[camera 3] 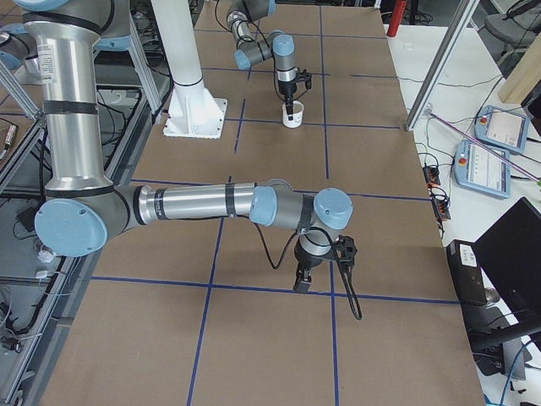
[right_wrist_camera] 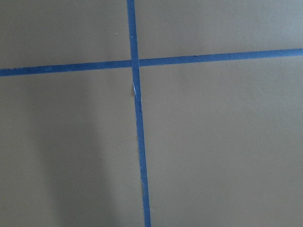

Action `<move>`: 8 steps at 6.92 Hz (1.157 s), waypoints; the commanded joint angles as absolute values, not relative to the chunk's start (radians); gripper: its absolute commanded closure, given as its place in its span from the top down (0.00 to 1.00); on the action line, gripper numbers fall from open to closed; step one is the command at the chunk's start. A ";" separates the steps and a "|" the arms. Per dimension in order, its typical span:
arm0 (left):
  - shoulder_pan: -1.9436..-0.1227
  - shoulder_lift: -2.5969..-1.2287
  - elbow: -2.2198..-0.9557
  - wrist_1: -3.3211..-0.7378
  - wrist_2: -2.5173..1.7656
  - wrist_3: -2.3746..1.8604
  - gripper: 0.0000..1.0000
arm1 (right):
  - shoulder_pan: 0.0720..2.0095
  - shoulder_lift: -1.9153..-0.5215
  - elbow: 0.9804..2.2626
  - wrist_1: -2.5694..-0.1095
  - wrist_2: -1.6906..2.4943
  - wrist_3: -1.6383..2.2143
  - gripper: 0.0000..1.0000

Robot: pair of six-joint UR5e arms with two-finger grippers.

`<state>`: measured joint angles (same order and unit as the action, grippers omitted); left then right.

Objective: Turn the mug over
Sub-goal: 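Carry the mug toward the table centre and rotate it upright, then release the upright mug and withdraw the left arm away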

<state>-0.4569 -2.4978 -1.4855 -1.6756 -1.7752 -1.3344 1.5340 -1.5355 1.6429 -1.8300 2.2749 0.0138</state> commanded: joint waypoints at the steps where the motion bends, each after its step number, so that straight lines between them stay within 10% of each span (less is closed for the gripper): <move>1: -0.570 -2.432 -1.669 -1.573 -1.865 -1.275 1.00 | 1.534 -1.536 1.643 -1.830 2.275 0.014 1.00; 4: -0.867 -2.113 -1.902 -1.537 -2.024 -0.855 1.00 | 1.534 -1.536 1.643 -1.830 2.275 0.014 1.00; 8: -1.384 -1.684 -1.818 -1.549 -2.166 -0.042 1.00 | 1.534 -1.536 1.643 -1.830 2.275 0.014 1.00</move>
